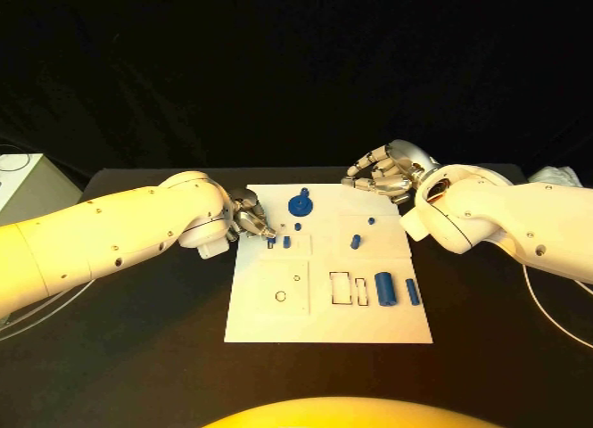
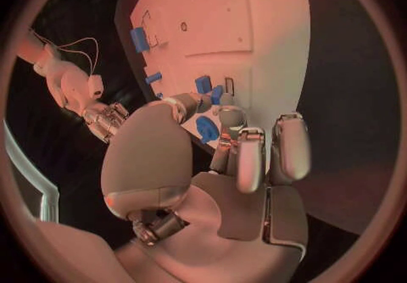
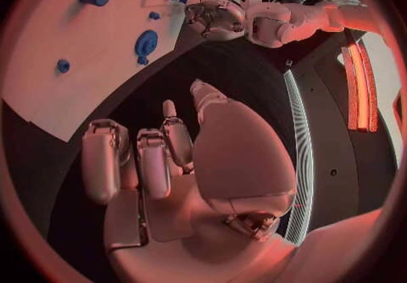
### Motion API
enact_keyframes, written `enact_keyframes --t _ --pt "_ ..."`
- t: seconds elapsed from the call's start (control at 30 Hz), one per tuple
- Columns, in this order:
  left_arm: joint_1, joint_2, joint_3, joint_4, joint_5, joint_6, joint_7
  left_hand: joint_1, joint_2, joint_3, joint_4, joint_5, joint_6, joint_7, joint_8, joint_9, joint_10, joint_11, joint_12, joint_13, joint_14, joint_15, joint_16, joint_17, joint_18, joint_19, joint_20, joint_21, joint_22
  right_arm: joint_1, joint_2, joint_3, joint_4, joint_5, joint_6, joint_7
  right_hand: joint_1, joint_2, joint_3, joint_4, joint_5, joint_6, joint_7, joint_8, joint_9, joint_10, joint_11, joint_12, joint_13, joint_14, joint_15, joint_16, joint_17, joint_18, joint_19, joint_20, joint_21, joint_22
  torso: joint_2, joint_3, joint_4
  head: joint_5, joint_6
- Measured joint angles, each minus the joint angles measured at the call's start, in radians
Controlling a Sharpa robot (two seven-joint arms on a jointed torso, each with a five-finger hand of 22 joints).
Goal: Assemble the parts on the task board
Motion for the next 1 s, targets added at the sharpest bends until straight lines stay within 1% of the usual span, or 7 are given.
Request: enact_keyframes --t 0.4,0.8,0.83,1.0 --pt "-0.003 0.0 -0.001 0.002 -0.042 0.01 -0.002 0.001 0.001 0.0 0.0 0.0 0.0 0.0 -0.001 0.0 0.0 0.0 0.0 0.0 -0.002 -0.002 0.0 0.0 0.0 0.0 0.0 0.0 0.0 0.0 -0.001 0.0 0.0 0.0 0.0 0.0 0.0 0.0 0.0 0.0 0.0 0.0 0.0 0.0 0.0 0.0 0.0 0.0 0.0 0.0 0.0 0.0 0.0 0.0 0.0 0.0 0.0 0.0 -0.001 0.0 0.0004 0.001 -0.001" --pt "-0.004 -0.002 -0.002 0.004 -0.059 0.027 -0.006 0.002 0.002 0.0 0.0 -0.001 0.0 0.0 0.002 0.0 0.0 0.0 0.0 0.0 -0.002 -0.002 0.0 0.0 0.0 0.0 0.0 0.0 0.0 0.0 -0.001 0.0 0.0 0.0 0.0 0.0 0.0 0.0 0.001 0.001 0.003 0.0 0.0 0.001 0.001 -0.001 -0.001 0.0 0.0 0.0 0.0 -0.003 0.0 0.0 0.0 0.0 0.0 0.0 -0.001 0.0 0.0 0.001 -0.002" --pt "-0.004 -0.002 -0.002 0.004 -0.06 0.028 -0.006 0.002 0.002 0.0 0.0 -0.001 0.0 0.0 0.002 0.0 0.0 0.0 0.0 0.0 -0.002 -0.001 0.0 0.0 0.0 0.0 0.0 0.0 0.0 0.0 -0.001 0.0 0.0 0.0 0.0 0.0 -0.002 -0.002 0.003 0.003 0.006 0.0 0.0 0.004 0.001 -0.003 -0.003 0.0 0.0 0.0 0.0 -0.004 0.0 0.0 0.0 0.0 0.0 0.0 0.0 0.0 0.0 0.001 -0.002" --pt "-0.004 -0.002 -0.001 0.004 -0.062 0.034 -0.006 0.002 0.002 0.0 0.0 -0.002 0.002 -0.002 0.002 0.001 0.001 -0.001 0.0 0.0 -0.001 -0.001 0.0 0.0 0.0 0.0 0.0 0.0 0.0 0.0 -0.001 0.0 0.0 0.0 0.0 0.0 -0.004 -0.004 0.003 0.003 0.006 0.0 0.0 0.004 0.001 -0.004 -0.004 0.0 0.0 0.0 0.0 -0.004 0.0 0.0 0.0 0.0 0.0 0.0 0.0 0.0 0.0001 0.0 -0.005"
